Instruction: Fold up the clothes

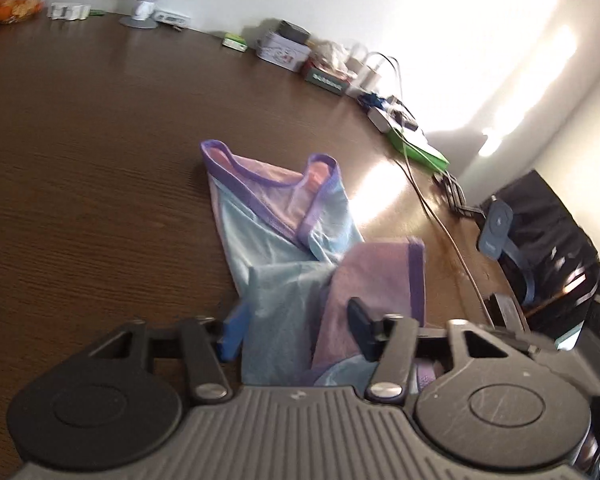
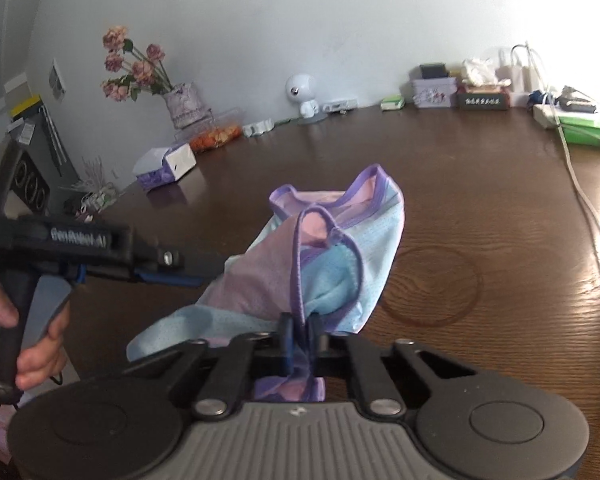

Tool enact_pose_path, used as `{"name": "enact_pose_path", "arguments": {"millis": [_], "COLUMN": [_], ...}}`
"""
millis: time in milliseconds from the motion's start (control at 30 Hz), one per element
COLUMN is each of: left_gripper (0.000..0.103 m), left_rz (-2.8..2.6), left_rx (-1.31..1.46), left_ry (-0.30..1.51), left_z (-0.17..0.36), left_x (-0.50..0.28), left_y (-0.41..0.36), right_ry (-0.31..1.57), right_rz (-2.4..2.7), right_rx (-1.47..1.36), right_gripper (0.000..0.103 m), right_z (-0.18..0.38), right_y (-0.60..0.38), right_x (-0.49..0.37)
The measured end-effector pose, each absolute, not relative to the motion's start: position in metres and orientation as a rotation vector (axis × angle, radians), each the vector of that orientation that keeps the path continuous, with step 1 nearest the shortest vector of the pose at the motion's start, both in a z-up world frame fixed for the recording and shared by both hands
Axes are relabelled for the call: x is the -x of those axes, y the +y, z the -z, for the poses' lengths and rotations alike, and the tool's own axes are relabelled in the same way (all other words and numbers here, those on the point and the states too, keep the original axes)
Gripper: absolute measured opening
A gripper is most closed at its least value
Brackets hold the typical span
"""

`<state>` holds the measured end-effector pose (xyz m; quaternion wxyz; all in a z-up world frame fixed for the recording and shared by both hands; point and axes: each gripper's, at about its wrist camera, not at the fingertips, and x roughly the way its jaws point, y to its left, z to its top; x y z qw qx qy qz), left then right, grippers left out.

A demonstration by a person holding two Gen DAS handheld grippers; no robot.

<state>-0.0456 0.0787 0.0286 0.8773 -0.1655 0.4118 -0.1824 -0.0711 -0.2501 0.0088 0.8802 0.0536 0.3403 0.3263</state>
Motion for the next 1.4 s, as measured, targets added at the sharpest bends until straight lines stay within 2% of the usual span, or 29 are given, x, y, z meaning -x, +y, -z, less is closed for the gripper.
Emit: {"name": "enact_pose_path", "arguments": {"millis": [33, 133, 267, 300, 367, 400, 433, 467, 533, 567, 633, 667, 733, 767, 800, 833, 867, 900, 933, 1033, 1133, 1200, 1233, 1267, 1333, 1400], "left_gripper": [0.026, 0.009, 0.009, 0.011, 0.024, 0.037, 0.044, 0.045, 0.052, 0.055, 0.071, 0.075, 0.078, 0.077, 0.069, 0.054, 0.046, 0.031, 0.024, 0.017, 0.016, 0.023, 0.033, 0.040, 0.064, 0.070], "left_rz": [0.382, 0.351, 0.351, 0.353, 0.356, 0.358, 0.364, 0.371, 0.396, 0.411, 0.428, 0.434, 0.442, 0.442, 0.442, 0.432, 0.421, 0.414, 0.408, 0.386, 0.409, 0.418, 0.436, 0.455, 0.494, 0.519], "left_rx": [0.336, 0.334, 0.349, 0.341, 0.324, 0.323, 0.321, 0.319, 0.313, 0.304, 0.275, 0.261, 0.248, 0.243, 0.239, 0.234, 0.230, 0.234, 0.238, 0.248, 0.268, 0.273, 0.260, 0.245, 0.216, 0.189], "left_ry": [0.855, 0.823, 0.813, 0.820, 0.834, 0.835, 0.840, 0.845, 0.860, 0.871, 0.899, 0.917, 0.933, 0.932, 0.930, 0.932, 0.934, 0.932, 0.930, 0.915, 0.910, 0.920, 0.914, 0.906, 0.890, 0.873], "left_z": [-0.030, -0.035, -0.046, -0.046, -0.047, -0.047, -0.046, -0.046, -0.044, -0.042, -0.037, -0.034, -0.030, -0.029, -0.027, -0.026, -0.026, -0.026, -0.027, -0.030, -0.032, -0.032, -0.033, -0.035, -0.039, -0.040], "left_x": [0.049, 0.059, 0.068, 0.069, 0.068, 0.067, 0.064, 0.061, 0.054, 0.051, 0.045, 0.043, 0.042, 0.043, 0.044, 0.046, 0.048, 0.051, 0.054, 0.064, 0.071, 0.072, 0.074, 0.076, 0.081, 0.084], "left_y": [0.078, 0.081, 0.091, 0.091, 0.091, 0.091, 0.088, 0.085, 0.077, 0.070, 0.058, 0.052, 0.046, 0.045, 0.044, 0.044, 0.045, 0.048, 0.050, 0.059, 0.065, 0.068, 0.067, 0.065, 0.062, 0.055], "right_ry": [0.692, 0.651, 0.647, 0.667, 0.715, 0.721, 0.725, 0.727, 0.728, 0.728, 0.728, 0.728, 0.728, 0.728, 0.728, 0.728, 0.728, 0.728, 0.728, 0.728, 0.701, 0.678, 0.666, 0.655, 0.632, 0.609], "right_rz": [-0.681, -0.670, -0.685, -0.701, -0.729, -0.724, -0.720, -0.716, -0.714, -0.714, -0.714, -0.713, -0.713, -0.713, -0.713, -0.713, -0.712, -0.712, -0.712, -0.712, -0.718, -0.724, -0.727, -0.729, -0.735, -0.740], "right_rx": [-0.121, -0.146, -0.131, -0.121, -0.099, -0.094, -0.094, -0.102, -0.108, -0.109, -0.111, -0.112, -0.114, -0.115, -0.116, -0.117, -0.119, -0.120, -0.121, -0.124, -0.157, -0.184, -0.197, -0.210, -0.237, -0.263], "right_gripper": [0.003, 0.002, 0.002, 0.003, 0.012, 0.014, 0.021, 0.032, 0.039, 0.040, 0.040, 0.040, 0.040, 0.040, 0.040, 0.040, 0.040, 0.040, 0.040, 0.040, 0.040, 0.039, 0.038, 0.024, 0.003, 0.003], "right_z": [-0.019, -0.030, -0.044, -0.042, -0.035, -0.033, -0.031, -0.030, -0.030, -0.031, -0.032, -0.033, -0.034, -0.035, -0.035, -0.036, -0.037, -0.037, -0.038, -0.040, -0.043, -0.046, -0.047, -0.048, -0.051, -0.053], "right_y": [-0.257, -0.272, -0.259, -0.257, -0.240, -0.232, -0.224, -0.218, -0.208, -0.203, -0.194, -0.189, -0.180, -0.175, -0.170, -0.166, -0.161, -0.156, -0.152, -0.138, -0.140, -0.145, -0.147, -0.149, -0.154, -0.158], "right_x": [0.077, 0.083, 0.090, 0.091, 0.084, 0.082, 0.078, 0.073, 0.066, 0.063, 0.056, 0.053, 0.046, 0.043, 0.040, 0.037, 0.034, 0.030, 0.027, 0.017, 0.015, 0.015, 0.015, 0.015, 0.014, 0.014]}}
